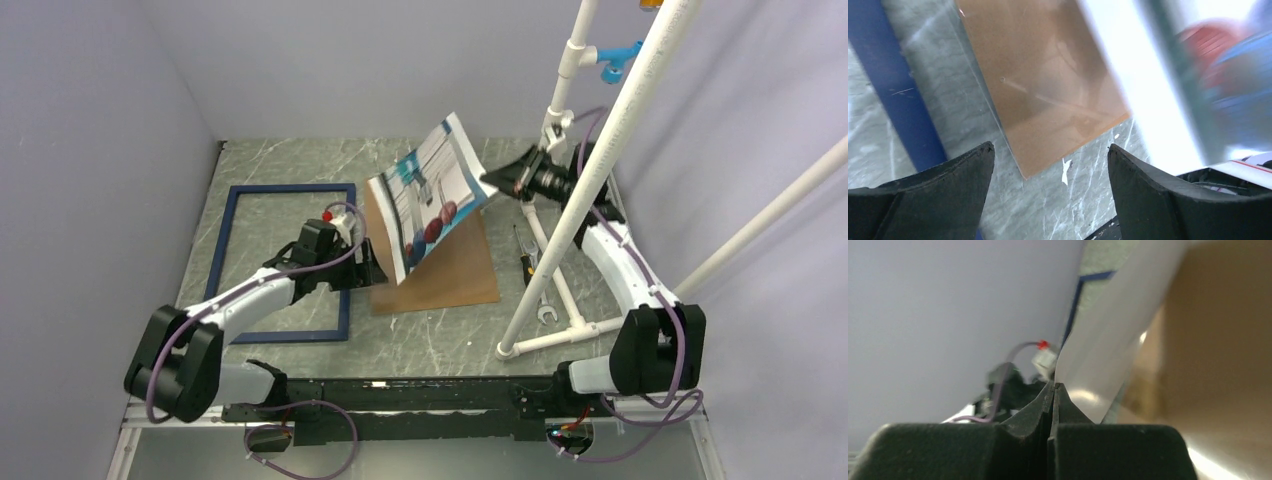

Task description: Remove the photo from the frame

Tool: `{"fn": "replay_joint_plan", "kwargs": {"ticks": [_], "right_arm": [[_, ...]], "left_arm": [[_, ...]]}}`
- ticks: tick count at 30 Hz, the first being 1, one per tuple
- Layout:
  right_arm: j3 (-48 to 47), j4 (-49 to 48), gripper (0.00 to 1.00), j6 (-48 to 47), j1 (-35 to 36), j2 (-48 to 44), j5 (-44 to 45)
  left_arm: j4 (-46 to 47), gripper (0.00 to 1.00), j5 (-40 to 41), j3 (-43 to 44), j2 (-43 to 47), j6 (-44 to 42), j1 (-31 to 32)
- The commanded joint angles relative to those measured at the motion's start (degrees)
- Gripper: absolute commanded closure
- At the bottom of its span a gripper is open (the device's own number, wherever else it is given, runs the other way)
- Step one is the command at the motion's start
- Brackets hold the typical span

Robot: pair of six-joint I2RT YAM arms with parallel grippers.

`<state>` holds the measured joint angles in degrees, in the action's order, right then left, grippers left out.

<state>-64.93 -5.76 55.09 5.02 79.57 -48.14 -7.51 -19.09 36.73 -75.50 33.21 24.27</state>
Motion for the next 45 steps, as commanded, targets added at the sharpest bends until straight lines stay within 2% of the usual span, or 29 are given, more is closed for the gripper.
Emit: {"fn": "replay_joint_plan", "kwargs": {"ticks": [1,3,5,8,12,18,23,29,33,35,40,45], "right_arm": [[14.5,-6.6,1.0,-3.1,-3.1,-5.5,2.8],[20.6,-7.0,1.0,-5.8,-4.5,-6.4,4.9],[27.0,-11.6,1.0,-4.7,-7.1,-6.9,4.3],[31.1,-12.0,1.0,-7.4,-8.3,-7.4,7.0],[34.3,-17.3,1.0,-6.3,-8.3,-3.7,5.4],[38.9,-20.1,1.0,-6.8,-7.8,-3.0,5.6],[43.9,-23.6,1.0,-5.6,-5.6,-5.8,10.4],[49.2,-28.9,1.0,-4.4,-4.0,-7.4,15.3],[50.3,-28.6,1.0,-5.0,-3.3,-7.8,16.7],[50.5,-28.0,0.93,-5.6,-2.6,-7.4,17.2],[51.3,-28.0,0.87,-6.3,-2.1,-5.9,17.3],[51.4,-24.6,0.72,-8.6,-1.7,-6.5,18.3]], "left_arm": [[-2.2,0.15,3.1,0.0,7.3,2.5,-1.6],[-3.3,0.14,5.9,0.7,9.7,3.3,-2.0],[-3.4,0.13,7.9,1.9,10.4,3.2,-2.4],[-5.2,0.1,9.1,6.2,7.0,2.8,-2.9],[-3.9,0.1,9.6,9.7,-0.6,3.9,-2.9],[-2.2,0.1,13.2,14.1,-11.1,3.0,-2.4],[-2.7,0.09,17.2,18.1,-16.9,3.2,-1.2],[-2.0,0.09,16.8,21.9,-22.4,3.8,-0.5],[-2.4,0.09,17.2,24.4,-26.1,4.2,-0.5],[-2.5,0.09,17.4,26.0,-27.8,4.1,-0.5],[-4.1,0.09,17.7,30.7,-32.0,3.2,-0.4],[-6.3,0.09,16.7,36.0,-36.0,1.7,-0.3]]}}
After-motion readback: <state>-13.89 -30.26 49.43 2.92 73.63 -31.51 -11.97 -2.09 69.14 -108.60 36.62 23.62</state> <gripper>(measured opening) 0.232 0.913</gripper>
